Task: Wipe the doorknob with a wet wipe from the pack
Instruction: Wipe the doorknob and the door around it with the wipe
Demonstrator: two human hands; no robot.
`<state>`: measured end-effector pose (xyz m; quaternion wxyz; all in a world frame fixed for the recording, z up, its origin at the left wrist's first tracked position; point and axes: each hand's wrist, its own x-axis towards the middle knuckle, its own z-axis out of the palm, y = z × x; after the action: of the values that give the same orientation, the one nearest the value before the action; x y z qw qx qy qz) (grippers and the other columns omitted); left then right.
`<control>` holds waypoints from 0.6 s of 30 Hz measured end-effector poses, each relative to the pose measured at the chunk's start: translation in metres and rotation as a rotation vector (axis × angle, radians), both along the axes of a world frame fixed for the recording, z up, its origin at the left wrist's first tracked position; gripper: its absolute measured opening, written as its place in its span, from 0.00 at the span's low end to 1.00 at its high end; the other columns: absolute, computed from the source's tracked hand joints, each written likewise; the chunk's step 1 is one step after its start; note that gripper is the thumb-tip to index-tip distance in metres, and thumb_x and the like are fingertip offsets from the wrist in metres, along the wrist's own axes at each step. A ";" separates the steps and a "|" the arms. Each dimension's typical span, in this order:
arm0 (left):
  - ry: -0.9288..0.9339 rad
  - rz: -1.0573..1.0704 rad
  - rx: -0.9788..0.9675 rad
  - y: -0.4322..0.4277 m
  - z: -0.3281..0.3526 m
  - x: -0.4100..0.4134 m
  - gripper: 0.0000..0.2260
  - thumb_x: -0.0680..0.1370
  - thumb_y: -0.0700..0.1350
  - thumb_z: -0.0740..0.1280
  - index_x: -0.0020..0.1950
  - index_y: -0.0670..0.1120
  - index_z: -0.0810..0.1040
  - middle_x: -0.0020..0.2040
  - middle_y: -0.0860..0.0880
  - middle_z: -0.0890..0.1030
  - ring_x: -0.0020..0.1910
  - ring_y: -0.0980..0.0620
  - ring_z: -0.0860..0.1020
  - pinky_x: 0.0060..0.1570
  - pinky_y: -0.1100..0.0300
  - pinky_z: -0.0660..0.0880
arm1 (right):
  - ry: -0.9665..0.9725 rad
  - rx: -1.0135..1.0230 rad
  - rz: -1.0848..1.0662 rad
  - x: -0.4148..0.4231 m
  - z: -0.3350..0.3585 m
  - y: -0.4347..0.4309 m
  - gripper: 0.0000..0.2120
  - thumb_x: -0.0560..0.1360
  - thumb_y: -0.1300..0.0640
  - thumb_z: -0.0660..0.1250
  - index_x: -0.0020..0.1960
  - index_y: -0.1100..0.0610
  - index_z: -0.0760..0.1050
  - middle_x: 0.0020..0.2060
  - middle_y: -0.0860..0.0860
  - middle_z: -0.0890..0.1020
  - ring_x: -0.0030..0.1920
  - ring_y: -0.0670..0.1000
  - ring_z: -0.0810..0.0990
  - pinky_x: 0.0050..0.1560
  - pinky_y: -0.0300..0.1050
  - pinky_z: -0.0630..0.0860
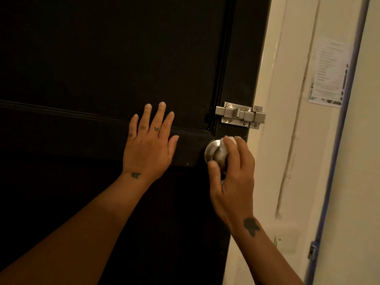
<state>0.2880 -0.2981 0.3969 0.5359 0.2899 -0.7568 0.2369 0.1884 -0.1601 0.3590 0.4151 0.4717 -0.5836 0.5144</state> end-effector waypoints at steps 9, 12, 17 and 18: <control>-0.005 0.006 -0.006 0.000 0.000 0.000 0.24 0.77 0.53 0.49 0.70 0.43 0.64 0.72 0.41 0.66 0.70 0.38 0.64 0.67 0.41 0.60 | 0.297 0.133 -0.296 -0.001 -0.001 0.001 0.26 0.74 0.43 0.56 0.64 0.59 0.69 0.65 0.59 0.72 0.67 0.62 0.63 0.64 0.57 0.67; -0.015 0.000 -0.005 -0.001 -0.001 0.001 0.24 0.78 0.53 0.50 0.70 0.43 0.64 0.72 0.40 0.65 0.71 0.37 0.63 0.67 0.41 0.59 | 0.138 0.067 -0.127 -0.001 0.017 0.003 0.19 0.73 0.45 0.57 0.56 0.56 0.73 0.55 0.55 0.77 0.56 0.52 0.73 0.55 0.35 0.67; -0.028 0.010 -0.013 -0.001 0.000 0.003 0.24 0.77 0.53 0.49 0.70 0.43 0.64 0.72 0.40 0.65 0.71 0.38 0.63 0.67 0.42 0.58 | -0.237 -0.180 0.263 -0.004 0.006 0.009 0.13 0.76 0.55 0.59 0.60 0.55 0.73 0.54 0.47 0.78 0.54 0.38 0.75 0.53 0.26 0.70; -0.025 0.009 -0.010 0.000 0.000 0.003 0.24 0.77 0.53 0.49 0.70 0.43 0.64 0.72 0.41 0.65 0.71 0.38 0.63 0.67 0.42 0.58 | -0.267 -0.208 0.266 -0.003 -0.001 0.011 0.14 0.77 0.58 0.59 0.62 0.56 0.71 0.57 0.46 0.77 0.56 0.37 0.74 0.55 0.25 0.68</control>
<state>0.2908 -0.2982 0.3974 0.5266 0.2876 -0.7610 0.2467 0.1857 -0.1495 0.3580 0.3088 0.4268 -0.5097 0.6802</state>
